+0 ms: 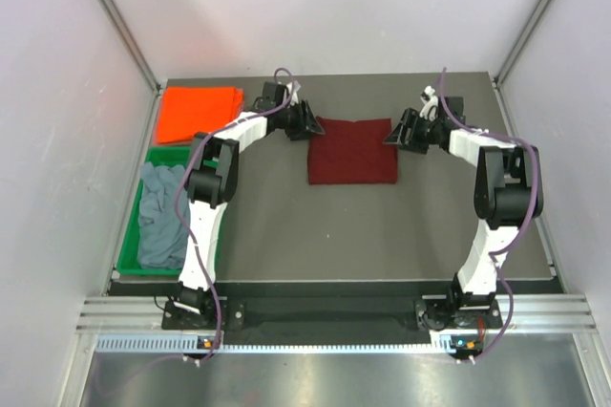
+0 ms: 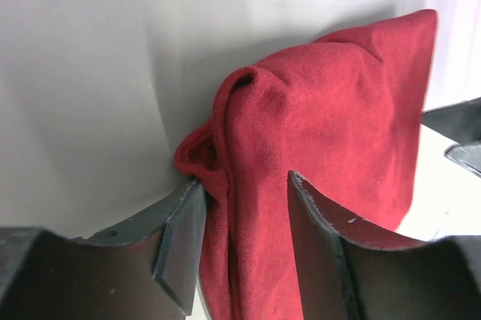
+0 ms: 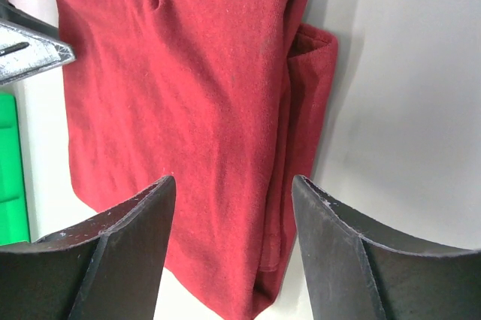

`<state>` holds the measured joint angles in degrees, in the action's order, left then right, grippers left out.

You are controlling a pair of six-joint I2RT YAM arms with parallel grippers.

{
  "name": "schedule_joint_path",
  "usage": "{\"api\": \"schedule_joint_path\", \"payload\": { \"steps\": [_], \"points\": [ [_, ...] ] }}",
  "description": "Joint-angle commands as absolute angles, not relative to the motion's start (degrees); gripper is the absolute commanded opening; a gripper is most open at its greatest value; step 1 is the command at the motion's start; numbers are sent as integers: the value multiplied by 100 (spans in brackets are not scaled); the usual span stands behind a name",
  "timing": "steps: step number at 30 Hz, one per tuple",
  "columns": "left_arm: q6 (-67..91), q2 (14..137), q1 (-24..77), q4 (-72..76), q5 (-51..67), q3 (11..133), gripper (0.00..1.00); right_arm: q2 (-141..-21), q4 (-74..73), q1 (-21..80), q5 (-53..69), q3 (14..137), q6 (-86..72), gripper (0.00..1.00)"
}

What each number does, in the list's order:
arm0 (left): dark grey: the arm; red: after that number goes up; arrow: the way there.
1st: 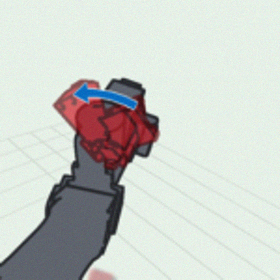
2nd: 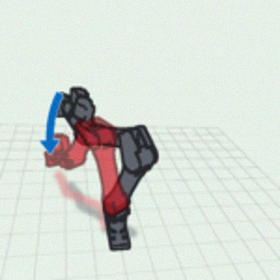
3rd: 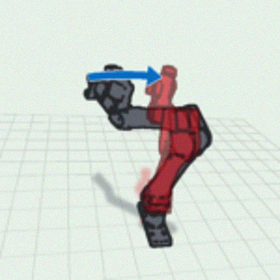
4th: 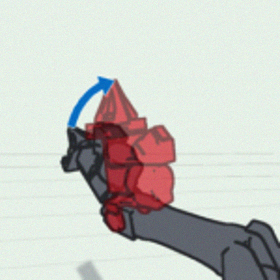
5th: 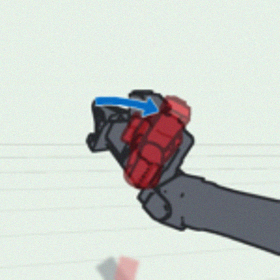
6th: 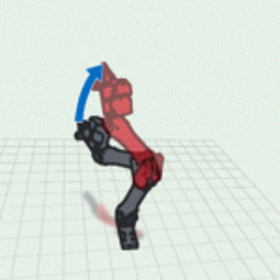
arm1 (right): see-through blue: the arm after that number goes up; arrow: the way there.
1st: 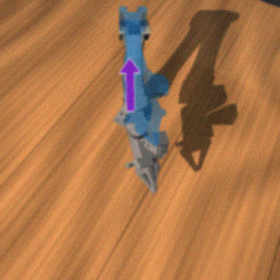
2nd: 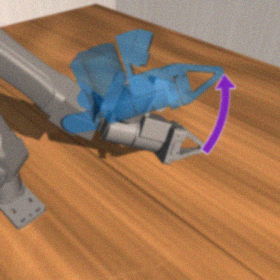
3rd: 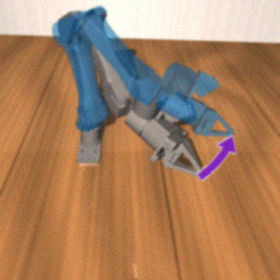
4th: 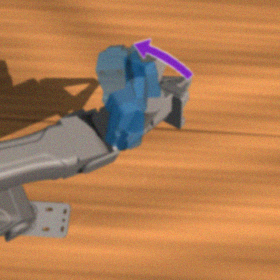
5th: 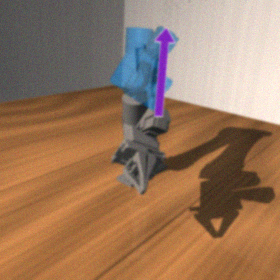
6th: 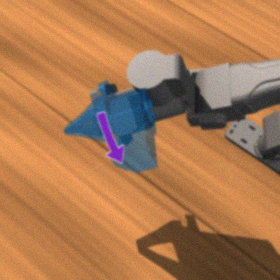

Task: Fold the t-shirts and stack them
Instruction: Fold the tshirt

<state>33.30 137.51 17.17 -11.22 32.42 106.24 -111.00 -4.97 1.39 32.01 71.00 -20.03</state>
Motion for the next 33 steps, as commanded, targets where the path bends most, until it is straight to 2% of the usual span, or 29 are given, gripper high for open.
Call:
{"api": "schedule_joint_path", "payload": {
  "steps": [1,3,6,10,11,18,24,33],
  "points": [
    [3076,13860,1828,-1424,2857,10916,51,-10749,-167,202,3243,7058,-2056,64],
    [3094,13922,1846,-1433,2874,11047,49,-10705,-141,202,3252,7014,-2065,64],
    [3094,14010,1872,-1424,2935,11231,38,-10661,-132,202,3252,6979,-2083,64],
    [3190,14063,1916,-1266,3224,11390,3,-10600,-132,193,3252,6917,-2083,64],
    [3190,14019,1916,-1283,3243,11417,0,-10556,-141,202,3261,6882,-2092,64],
    [2260,13579,1828,-2697,2672,12189,0,-10248,-167,202,3234,6618,-2188,64],
    [1741,13193,1767,-3330,2075,12234,0,-10037,-255,193,3164,6522,-2215,65],
    [2074,13280,1512,-3507,1889,12006,2,-9976,-360,193,3182,6513,-2197,65]
  ]
}}
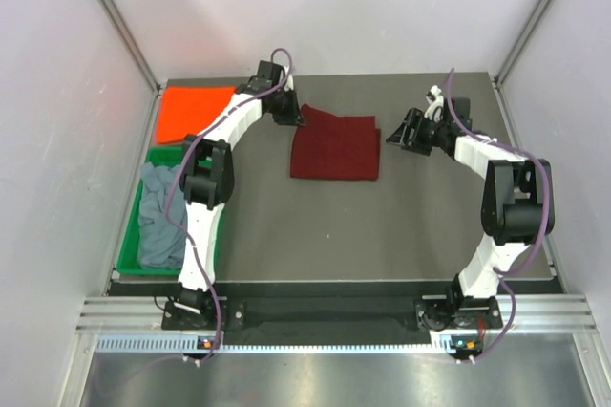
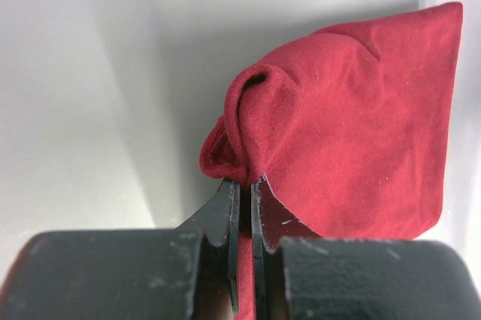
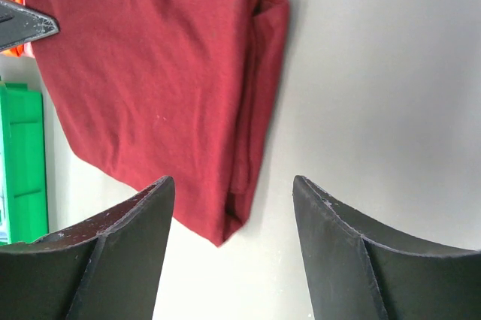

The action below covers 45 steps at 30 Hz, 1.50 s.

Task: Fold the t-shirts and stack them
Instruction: Fold the tshirt, then neatly place the folded tshirt to the corner

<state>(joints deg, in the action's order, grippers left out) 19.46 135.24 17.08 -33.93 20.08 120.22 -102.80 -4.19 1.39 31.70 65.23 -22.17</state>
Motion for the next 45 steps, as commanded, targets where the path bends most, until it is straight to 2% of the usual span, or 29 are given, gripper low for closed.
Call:
{"api": "schedule_joint_path", "payload": {
  "steps": [1,8,10,11,12,16,17,19,25,39,42,45],
  "points": [
    [2100,13306,1477,-3376,1924,11936,3,-9958,-386,202,3182,6504,-2180,65],
    [2285,13693,1038,-2892,2724,11672,13,-9896,-466,202,3146,6530,-2145,65],
    [2338,13816,950,-2926,2830,11689,20,-9896,-492,202,3138,6565,-2136,65],
    [2373,13825,862,-2953,2839,11689,24,-9888,-501,193,3138,6574,-2136,65],
    [2373,13825,835,-3005,2761,11672,33,-9879,-518,202,3129,6574,-2136,65],
    [2399,13588,721,-2927,2548,11374,51,-9826,-545,202,3076,6574,-2118,65],
    [2417,13553,703,-2883,2636,11251,66,-9817,-528,193,3067,6566,-2136,65],
    [2417,13491,703,-2822,2689,11189,70,-9826,-527,193,3067,6565,-2153,65],
    [2557,13570,729,-2461,3050,10942,68,-9774,-501,202,3059,6504,-2171,65],
    [2707,13719,1046,-2171,2734,10600,61,-9782,-483,193,3067,6469,-2188,65],
    [2698,13737,1072,-2162,2629,10573,53,-9782,-475,202,3094,6442,-2189,65],
    [2681,13729,1072,-2232,2497,10634,24,-9765,-483,202,3085,6434,-2153,66]
  ]
}}
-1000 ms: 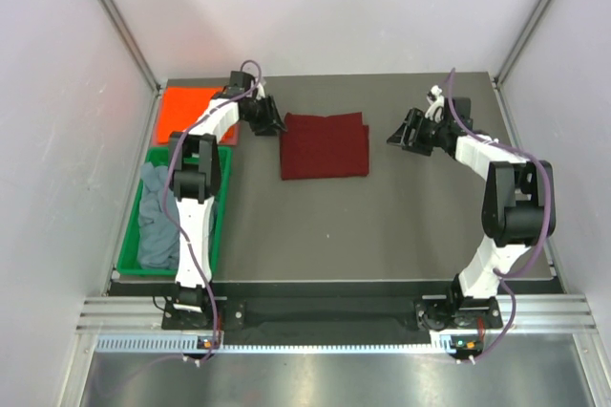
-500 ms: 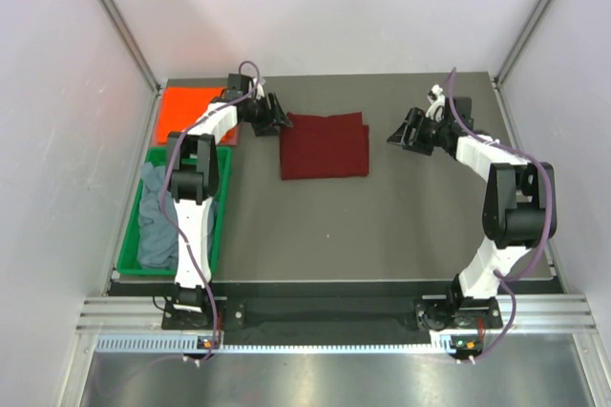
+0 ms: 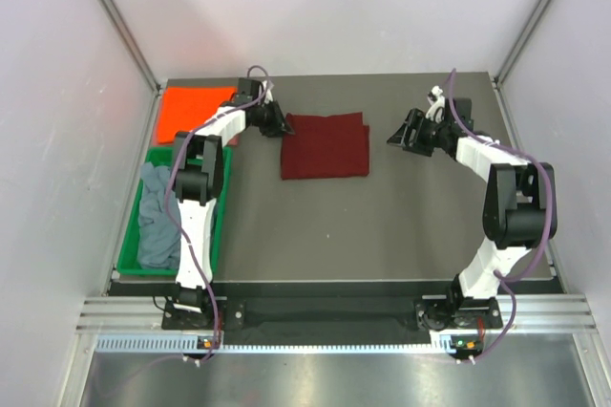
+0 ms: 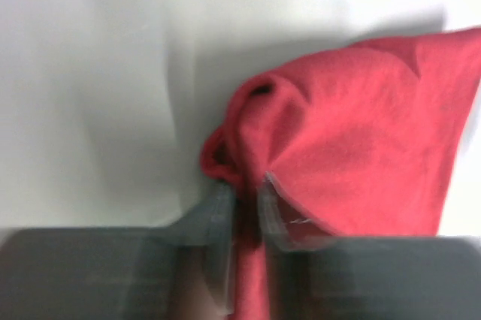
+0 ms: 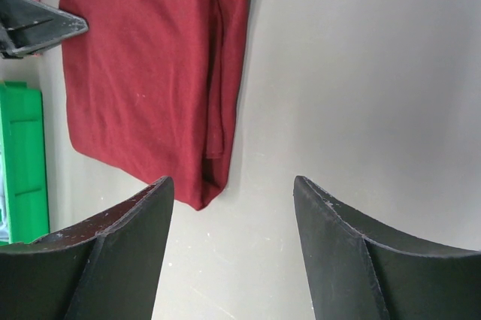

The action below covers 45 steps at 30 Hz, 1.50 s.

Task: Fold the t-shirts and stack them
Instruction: Neatly place the folded tshirt to the corner

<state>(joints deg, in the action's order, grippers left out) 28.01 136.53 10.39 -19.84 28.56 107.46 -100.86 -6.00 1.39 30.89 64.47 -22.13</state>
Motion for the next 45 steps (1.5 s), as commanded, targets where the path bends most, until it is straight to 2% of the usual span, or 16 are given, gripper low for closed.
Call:
{"api": "schedule_joint_path", "payload": {
  "steps": [1,2,11,22,34,45],
  "points": [
    [2655,13729,1072,-2363,2444,10757,9,-9773,-501,202,3085,6442,-2145,65],
    [2602,13720,1081,-2469,2382,10854,0,-9773,-501,193,3076,6442,-2145,65],
    [1654,13421,1143,-4093,970,12225,0,-9633,-413,211,3129,6355,-2285,65],
    [686,13368,967,-4842,-121,13533,0,-9527,-466,211,3182,6381,-2233,66],
    [-324,13070,712,-4931,-1177,13860,0,-9571,-536,193,3190,6434,-2109,66],
    [-1089,12577,475,-4404,-1556,13825,0,-9519,-624,193,3120,6477,-2013,66]
  ]
}}
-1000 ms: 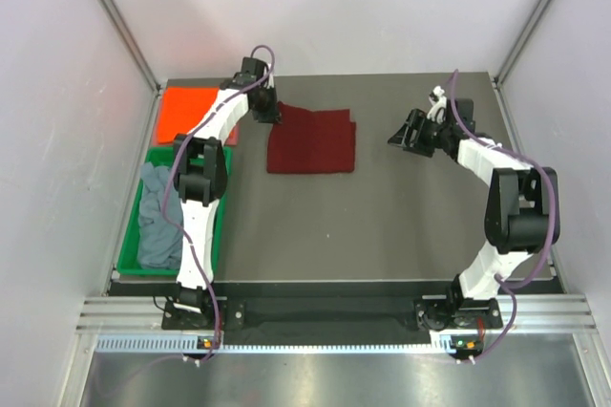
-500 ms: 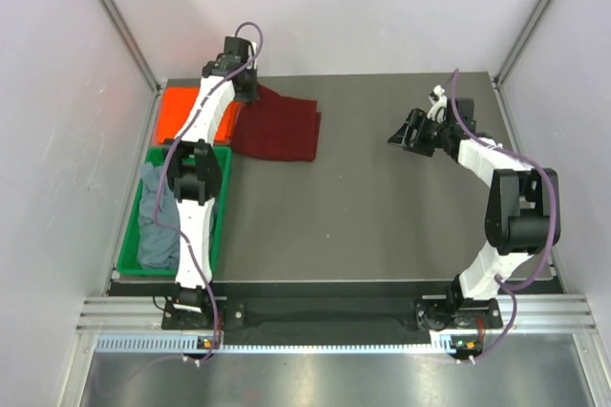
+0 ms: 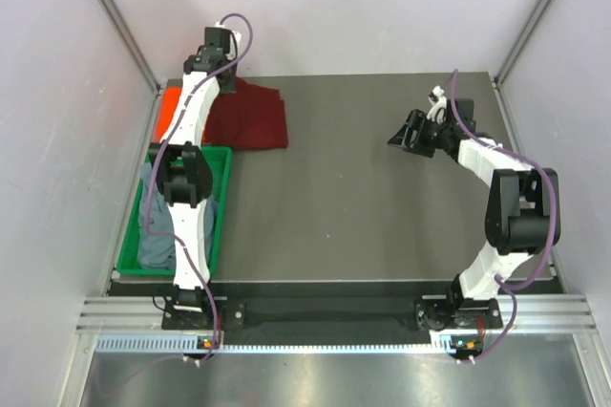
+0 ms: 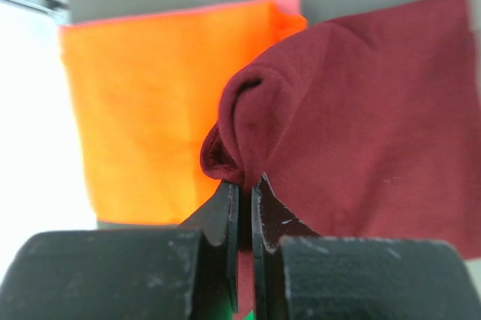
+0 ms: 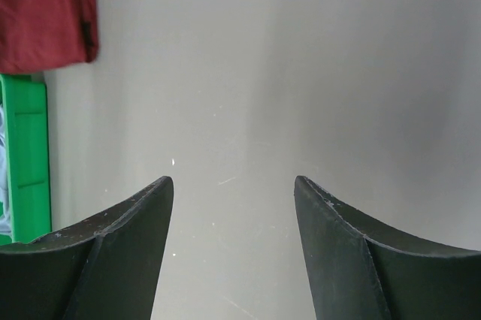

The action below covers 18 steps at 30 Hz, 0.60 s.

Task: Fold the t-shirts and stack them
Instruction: Neatly place the folded tshirt to the corner

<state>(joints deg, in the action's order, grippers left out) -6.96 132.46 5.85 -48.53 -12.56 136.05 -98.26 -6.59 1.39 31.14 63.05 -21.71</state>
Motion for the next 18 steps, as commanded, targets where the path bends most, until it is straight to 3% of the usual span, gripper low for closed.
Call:
{"api": "schedule_joint_path", "payload": {
  "steps": [1,18],
  "points": [
    [-1125,12542,449,-4325,-1564,13816,0,-9510,-633,202,3120,6486,-2004,66],
    [-1599,12366,-220,-3955,-1081,13728,0,-9536,-633,193,3015,6565,-1934,66]
  ]
}}
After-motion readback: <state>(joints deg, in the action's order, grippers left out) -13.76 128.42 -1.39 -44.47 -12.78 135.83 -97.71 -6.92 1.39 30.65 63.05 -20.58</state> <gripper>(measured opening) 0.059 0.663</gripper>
